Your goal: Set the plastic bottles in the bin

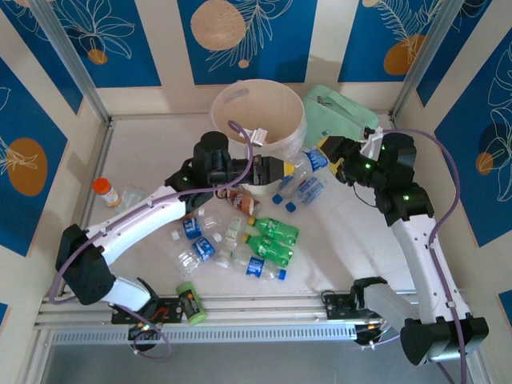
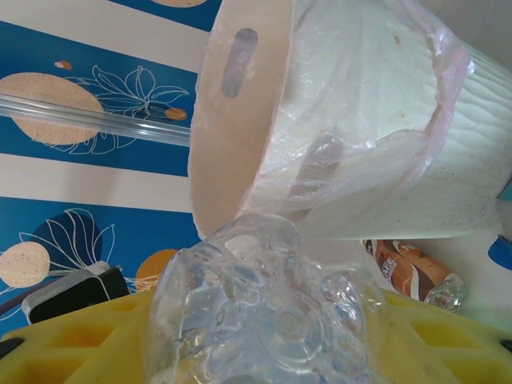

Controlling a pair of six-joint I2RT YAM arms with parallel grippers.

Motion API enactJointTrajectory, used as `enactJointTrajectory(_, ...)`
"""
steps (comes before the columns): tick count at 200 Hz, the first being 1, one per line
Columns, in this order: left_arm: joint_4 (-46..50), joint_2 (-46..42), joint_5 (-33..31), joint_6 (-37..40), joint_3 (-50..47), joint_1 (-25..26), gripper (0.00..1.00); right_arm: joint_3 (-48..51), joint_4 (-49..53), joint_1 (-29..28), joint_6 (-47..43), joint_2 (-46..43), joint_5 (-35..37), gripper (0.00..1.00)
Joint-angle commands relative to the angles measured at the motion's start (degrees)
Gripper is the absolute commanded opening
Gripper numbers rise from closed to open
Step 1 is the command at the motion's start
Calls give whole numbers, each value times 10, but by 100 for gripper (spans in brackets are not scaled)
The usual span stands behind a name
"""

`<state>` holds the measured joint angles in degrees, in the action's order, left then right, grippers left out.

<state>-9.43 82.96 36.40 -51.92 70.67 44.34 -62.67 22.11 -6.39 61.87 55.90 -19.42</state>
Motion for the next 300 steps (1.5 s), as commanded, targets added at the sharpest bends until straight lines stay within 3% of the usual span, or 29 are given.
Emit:
enactJointTrajectory(1,21,-15,-15,24,17,-1,29,-29,-7,-8,8,1,-5,62)
enactJointTrajectory(33,38,-29,-36,37,42,-16,26,-67,54,-5,-20,11,20,75)
enactJointTrajectory(100,152,-54,-122,94,129,-84,25,-129,256,37,-93,63,77,82)
enactJointTrajectory(128,256,-33,-189,130,188,-115,25,-155,371,29,-103,106,176,91)
enactJointTrajectory(139,286,-20,-214,138,209,-124,26,-168,416,14,-94,127,233,99)
enactJointTrajectory(154,317,4,-237,140,239,-136,26,-180,447,-11,-79,146,288,99)
enactJointTrajectory(182,359,60,-254,143,293,-147,25,-151,425,-35,-50,131,314,99)
enactJointTrajectory(216,386,107,-280,148,322,-147,24,-65,339,-5,-25,60,283,99)
enactJointTrajectory(265,409,140,-289,163,345,-147,25,-51,362,27,-66,100,240,100)
enactJointTrajectory(300,411,144,-291,163,344,-145,40,-25,347,27,-87,103,229,100)
